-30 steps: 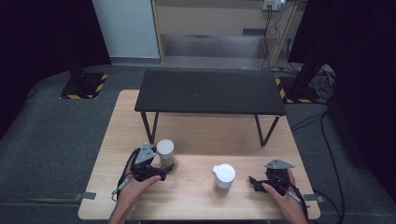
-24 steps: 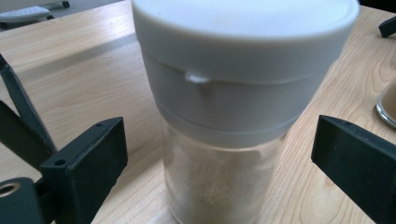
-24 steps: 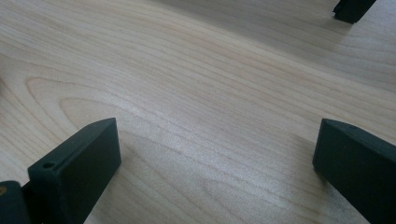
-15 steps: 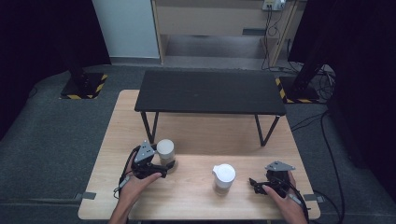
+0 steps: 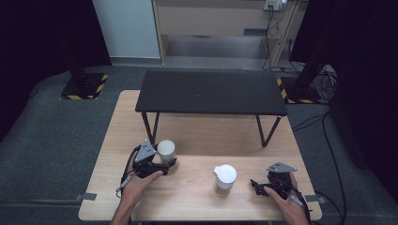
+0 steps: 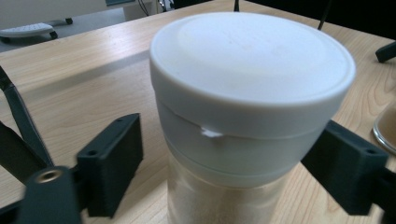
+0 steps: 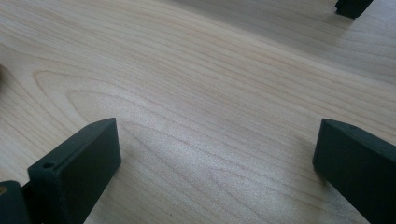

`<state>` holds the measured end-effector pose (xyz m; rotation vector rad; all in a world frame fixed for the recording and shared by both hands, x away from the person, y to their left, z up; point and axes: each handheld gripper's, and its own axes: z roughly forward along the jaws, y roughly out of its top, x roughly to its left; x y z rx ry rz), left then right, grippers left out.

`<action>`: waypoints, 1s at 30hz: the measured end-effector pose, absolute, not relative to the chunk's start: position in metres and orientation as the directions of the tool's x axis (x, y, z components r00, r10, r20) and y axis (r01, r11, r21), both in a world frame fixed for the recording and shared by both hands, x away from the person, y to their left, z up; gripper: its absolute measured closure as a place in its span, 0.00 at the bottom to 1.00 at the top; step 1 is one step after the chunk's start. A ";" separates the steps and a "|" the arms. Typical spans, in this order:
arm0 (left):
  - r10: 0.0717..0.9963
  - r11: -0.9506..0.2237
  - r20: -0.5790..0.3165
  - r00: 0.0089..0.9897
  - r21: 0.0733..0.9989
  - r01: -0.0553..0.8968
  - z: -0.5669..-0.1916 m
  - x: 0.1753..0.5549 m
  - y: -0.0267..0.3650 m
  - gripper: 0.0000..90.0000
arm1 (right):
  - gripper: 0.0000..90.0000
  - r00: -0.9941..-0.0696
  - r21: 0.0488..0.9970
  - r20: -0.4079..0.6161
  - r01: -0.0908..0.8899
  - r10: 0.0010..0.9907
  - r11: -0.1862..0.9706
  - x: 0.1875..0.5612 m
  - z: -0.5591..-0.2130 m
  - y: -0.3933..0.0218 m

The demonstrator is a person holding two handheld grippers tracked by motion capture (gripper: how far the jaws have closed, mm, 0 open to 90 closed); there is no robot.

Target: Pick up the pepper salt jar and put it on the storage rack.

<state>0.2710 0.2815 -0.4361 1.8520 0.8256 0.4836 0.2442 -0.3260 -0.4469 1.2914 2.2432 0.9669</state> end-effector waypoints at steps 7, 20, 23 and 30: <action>0.713 -0.228 -0.071 0.697 0.917 0.327 -0.438 0.275 0.285 0.30 | 0.02 -0.509 0.721 0.015 0.602 0.861 0.344 0.244 -0.447 -0.326; 0.693 -0.232 -0.065 0.718 0.923 0.308 -0.428 0.274 0.292 0.38 | 0.02 -0.508 0.721 0.015 0.603 0.861 0.343 0.244 -0.447 -0.326; 0.670 -0.240 -0.056 0.740 0.927 0.287 -0.424 0.274 0.295 0.38 | 0.02 -0.508 0.721 0.015 0.603 0.861 0.343 0.244 -0.447 -0.326; 0.629 -0.260 -0.038 0.776 0.931 0.256 -0.417 0.276 0.296 0.38 | 0.02 -0.508 0.721 0.015 0.602 0.861 0.343 0.244 -0.447 -0.326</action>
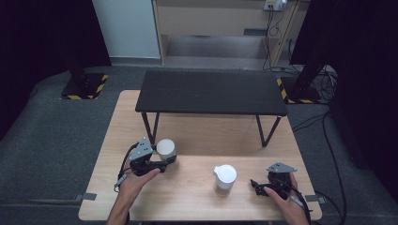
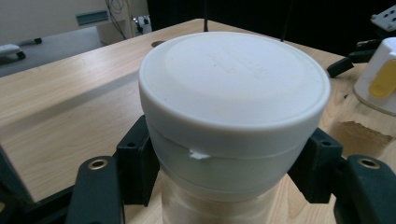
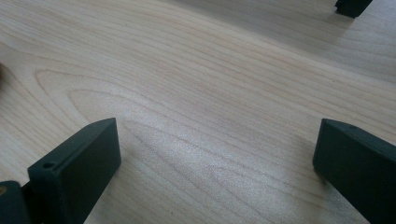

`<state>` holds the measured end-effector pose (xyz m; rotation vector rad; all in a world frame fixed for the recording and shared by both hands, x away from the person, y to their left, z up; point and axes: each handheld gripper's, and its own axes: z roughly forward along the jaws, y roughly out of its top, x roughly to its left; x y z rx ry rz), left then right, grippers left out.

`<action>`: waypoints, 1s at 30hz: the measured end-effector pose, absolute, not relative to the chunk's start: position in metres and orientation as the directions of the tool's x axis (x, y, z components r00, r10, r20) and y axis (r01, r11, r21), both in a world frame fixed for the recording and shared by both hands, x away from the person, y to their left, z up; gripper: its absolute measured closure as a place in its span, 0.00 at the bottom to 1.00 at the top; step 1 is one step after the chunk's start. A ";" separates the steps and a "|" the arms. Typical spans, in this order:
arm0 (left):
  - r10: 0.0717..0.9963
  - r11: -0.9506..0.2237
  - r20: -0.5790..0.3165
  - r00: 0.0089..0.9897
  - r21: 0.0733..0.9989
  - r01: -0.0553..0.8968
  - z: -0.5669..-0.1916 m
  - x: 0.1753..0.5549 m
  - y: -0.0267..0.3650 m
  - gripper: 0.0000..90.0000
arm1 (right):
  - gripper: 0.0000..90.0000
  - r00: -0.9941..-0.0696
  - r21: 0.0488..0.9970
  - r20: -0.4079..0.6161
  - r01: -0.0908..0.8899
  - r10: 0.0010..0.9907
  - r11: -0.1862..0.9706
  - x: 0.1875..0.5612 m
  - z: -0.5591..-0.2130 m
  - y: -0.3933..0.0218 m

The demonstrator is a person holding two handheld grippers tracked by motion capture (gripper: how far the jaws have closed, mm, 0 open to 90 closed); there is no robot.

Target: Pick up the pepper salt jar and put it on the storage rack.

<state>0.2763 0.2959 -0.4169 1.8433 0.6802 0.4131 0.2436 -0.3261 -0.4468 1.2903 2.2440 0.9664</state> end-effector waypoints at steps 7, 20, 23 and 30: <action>0.591 -0.268 -0.027 0.806 0.936 0.228 -0.412 0.278 0.298 0.38 | 0.02 -0.509 0.721 0.015 0.602 0.861 0.343 0.244 -0.447 -0.326; 0.541 -0.276 -0.030 0.841 0.937 0.212 -0.405 0.282 0.299 0.38 | 0.02 -0.509 0.721 0.015 0.602 0.861 0.343 0.244 -0.447 -0.326; 0.531 -0.283 -0.027 0.847 0.937 0.207 -0.401 0.282 0.299 0.38 | 0.02 -0.509 0.721 0.015 0.602 0.861 0.343 0.244 -0.447 -0.326; 0.505 -0.295 -0.017 0.863 0.936 0.191 -0.388 0.283 0.297 0.38 | 0.02 -0.509 0.721 0.015 0.602 0.861 0.343 0.244 -0.447 -0.326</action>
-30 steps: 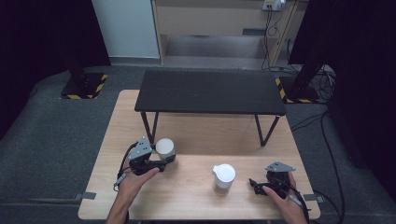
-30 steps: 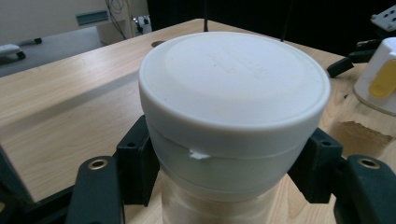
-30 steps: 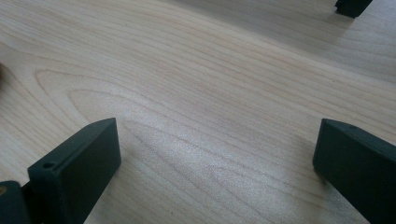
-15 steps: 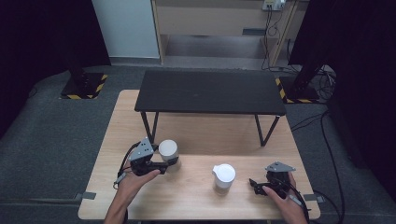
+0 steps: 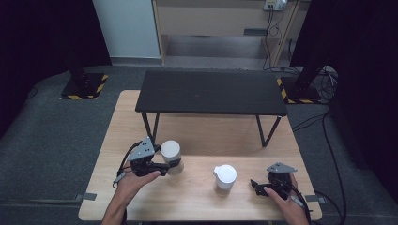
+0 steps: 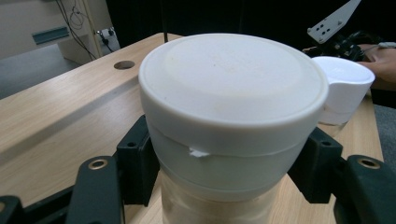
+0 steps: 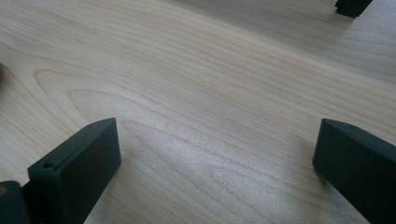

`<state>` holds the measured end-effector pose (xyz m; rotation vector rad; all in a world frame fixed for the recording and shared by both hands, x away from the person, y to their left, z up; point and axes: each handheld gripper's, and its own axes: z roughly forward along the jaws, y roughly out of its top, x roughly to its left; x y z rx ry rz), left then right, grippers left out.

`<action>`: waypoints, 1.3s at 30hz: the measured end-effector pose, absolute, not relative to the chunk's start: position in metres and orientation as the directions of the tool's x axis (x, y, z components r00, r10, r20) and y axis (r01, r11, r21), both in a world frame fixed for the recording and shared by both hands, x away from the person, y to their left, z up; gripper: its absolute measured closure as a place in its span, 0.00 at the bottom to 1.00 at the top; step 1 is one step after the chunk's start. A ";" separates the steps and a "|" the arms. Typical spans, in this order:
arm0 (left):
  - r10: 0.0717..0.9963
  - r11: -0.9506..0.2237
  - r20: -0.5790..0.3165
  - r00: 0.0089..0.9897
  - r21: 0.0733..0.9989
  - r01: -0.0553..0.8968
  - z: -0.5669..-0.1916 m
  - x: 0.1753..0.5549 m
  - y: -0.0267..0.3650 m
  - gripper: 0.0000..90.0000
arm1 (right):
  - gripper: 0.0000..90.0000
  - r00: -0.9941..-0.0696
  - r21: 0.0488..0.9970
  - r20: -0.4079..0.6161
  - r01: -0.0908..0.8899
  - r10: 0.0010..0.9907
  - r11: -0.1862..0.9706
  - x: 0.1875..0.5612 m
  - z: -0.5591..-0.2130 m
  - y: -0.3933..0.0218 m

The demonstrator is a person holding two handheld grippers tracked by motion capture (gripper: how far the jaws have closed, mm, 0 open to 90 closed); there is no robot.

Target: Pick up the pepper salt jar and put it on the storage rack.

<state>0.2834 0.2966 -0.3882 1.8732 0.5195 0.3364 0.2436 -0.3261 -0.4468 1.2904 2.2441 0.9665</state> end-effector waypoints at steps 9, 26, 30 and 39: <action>0.481 -0.302 -0.010 0.877 0.937 0.177 -0.371 0.291 0.294 0.38 | 0.02 -0.509 0.721 0.015 0.602 0.861 0.343 0.244 -0.447 -0.326; 0.455 -0.312 -0.011 0.890 0.934 0.171 -0.332 0.313 0.281 0.38 | 0.02 -0.509 0.721 0.015 0.602 0.861 0.343 0.244 -0.447 -0.326; 0.440 -0.320 -0.001 0.898 0.934 0.158 -0.314 0.320 0.277 0.38 | 0.02 -0.509 0.721 0.015 0.603 0.861 0.343 0.244 -0.447 -0.326; 0.415 -0.321 0.005 0.910 0.937 0.141 -0.282 0.336 0.265 0.38 | 0.02 -0.509 0.720 0.015 0.602 0.861 0.343 0.244 -0.447 -0.326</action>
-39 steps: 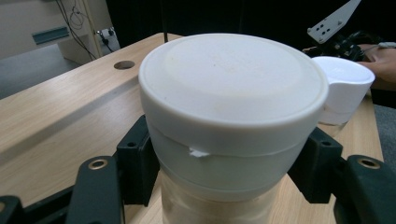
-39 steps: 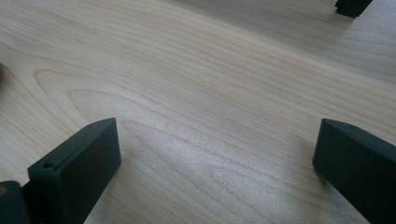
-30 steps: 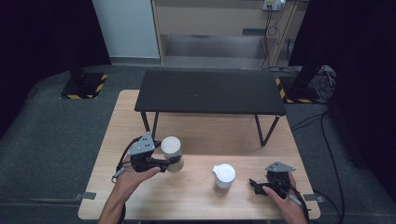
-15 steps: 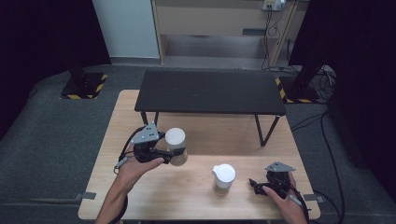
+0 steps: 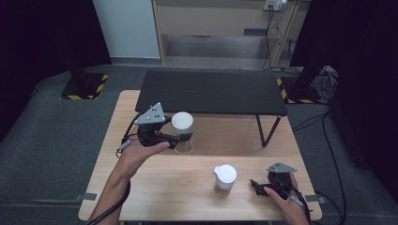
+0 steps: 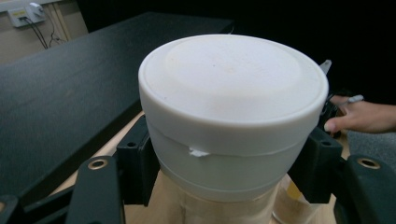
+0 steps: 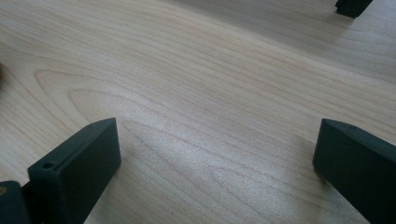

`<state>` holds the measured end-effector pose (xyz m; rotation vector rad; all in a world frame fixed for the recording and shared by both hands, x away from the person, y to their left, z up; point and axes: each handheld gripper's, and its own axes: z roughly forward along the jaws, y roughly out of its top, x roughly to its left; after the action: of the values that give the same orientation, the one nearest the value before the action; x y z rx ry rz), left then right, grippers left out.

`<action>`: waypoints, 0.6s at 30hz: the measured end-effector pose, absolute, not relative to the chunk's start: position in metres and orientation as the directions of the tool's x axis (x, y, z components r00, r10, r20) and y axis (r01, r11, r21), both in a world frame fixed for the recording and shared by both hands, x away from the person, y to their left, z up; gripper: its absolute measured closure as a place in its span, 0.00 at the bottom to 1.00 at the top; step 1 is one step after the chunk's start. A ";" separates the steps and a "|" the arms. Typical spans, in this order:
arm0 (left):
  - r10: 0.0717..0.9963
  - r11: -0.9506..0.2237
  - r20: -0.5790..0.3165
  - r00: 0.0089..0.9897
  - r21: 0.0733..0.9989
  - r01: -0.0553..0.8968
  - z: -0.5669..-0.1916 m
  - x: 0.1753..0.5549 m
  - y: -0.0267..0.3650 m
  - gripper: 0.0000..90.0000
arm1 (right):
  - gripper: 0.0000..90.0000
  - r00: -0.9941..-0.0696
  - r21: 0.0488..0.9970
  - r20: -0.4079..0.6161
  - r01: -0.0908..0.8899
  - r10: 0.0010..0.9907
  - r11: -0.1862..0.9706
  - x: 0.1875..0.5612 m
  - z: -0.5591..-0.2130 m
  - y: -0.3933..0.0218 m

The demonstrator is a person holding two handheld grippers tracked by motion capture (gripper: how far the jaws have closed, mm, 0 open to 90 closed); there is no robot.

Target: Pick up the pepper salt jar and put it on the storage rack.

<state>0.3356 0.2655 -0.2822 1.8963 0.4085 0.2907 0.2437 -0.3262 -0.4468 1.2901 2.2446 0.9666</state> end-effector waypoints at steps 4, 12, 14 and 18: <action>0.411 -0.320 0.006 0.912 0.937 0.138 -0.270 0.342 0.263 0.38 | 0.02 -0.509 0.720 0.015 0.603 0.861 0.343 0.244 -0.447 -0.326; 0.424 -0.311 0.013 0.906 0.941 0.132 -0.247 0.351 0.263 0.38 | 0.02 -0.510 0.721 0.015 0.602 0.860 0.344 0.244 -0.447 -0.326; 0.426 -0.309 0.016 0.905 0.942 0.129 -0.241 0.353 0.264 0.38 | 0.02 -0.510 0.721 0.016 0.602 0.860 0.344 0.244 -0.447 -0.326; 0.431 -0.307 0.021 0.902 0.943 0.125 -0.231 0.358 0.265 0.38 | 0.02 -0.510 0.721 0.016 0.602 0.860 0.344 0.244 -0.447 -0.326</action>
<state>0.3578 0.2652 -0.2310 1.8764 0.4112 0.3206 0.2438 -0.3264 -0.4468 1.2887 2.2453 0.9681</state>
